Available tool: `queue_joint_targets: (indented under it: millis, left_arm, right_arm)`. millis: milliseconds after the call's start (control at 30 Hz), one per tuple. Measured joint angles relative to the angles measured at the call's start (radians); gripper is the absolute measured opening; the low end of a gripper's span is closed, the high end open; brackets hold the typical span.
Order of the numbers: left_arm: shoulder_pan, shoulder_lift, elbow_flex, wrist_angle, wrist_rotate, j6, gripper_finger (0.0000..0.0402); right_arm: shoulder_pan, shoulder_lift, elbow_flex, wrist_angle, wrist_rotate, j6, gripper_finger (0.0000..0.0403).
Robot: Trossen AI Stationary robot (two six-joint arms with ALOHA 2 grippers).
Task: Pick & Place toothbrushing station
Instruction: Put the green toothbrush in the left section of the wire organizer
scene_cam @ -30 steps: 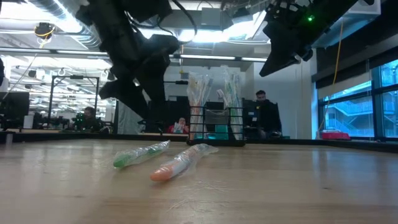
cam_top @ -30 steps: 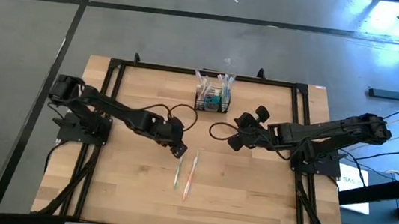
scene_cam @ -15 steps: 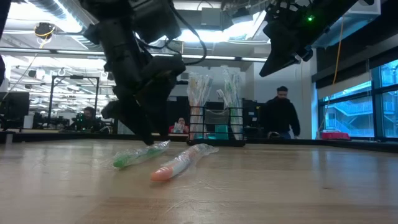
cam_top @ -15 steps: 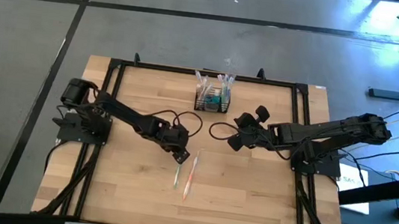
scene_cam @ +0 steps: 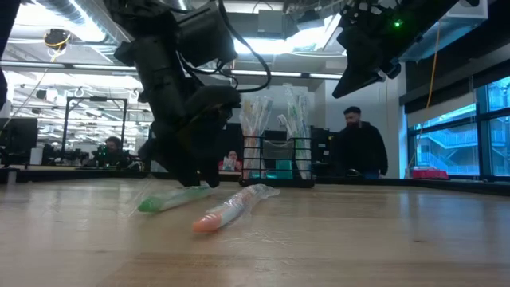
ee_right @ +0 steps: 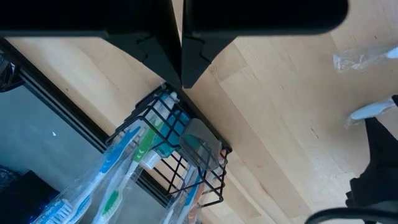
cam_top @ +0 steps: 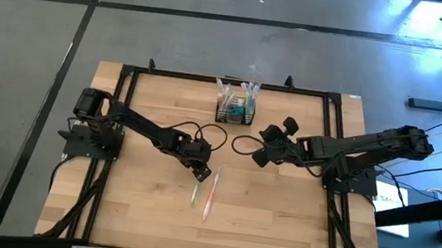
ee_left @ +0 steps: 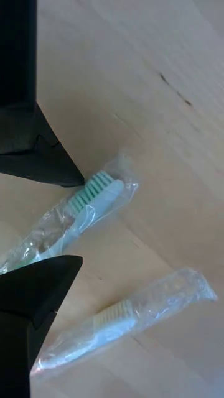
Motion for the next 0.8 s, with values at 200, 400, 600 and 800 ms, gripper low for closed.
queue_joint_targets:
  millis: [200,400,600,800]
  left_arm:
    - [0.006,0.003,0.001,-0.013,0.000,0.063,0.0151]
    - [0.007,0.005,0.000,-0.018,-0.026,0.140,0.0078]
    - [0.008,0.006,0.000,-0.016,-0.033,0.213,0.0017]
    - [0.011,-0.009,-0.002,-0.020,-0.023,0.244,0.0011]
  right_arm:
    - [0.000,0.000,0.000,0.000,0.001,0.000,0.0009]
    - [0.000,0.000,0.000,0.000,0.001,0.000,0.0009]
    - [0.000,0.000,0.000,0.000,0.001,0.001,0.0009]
    - [0.000,0.000,0.000,0.000,0.001,0.003,0.0009]
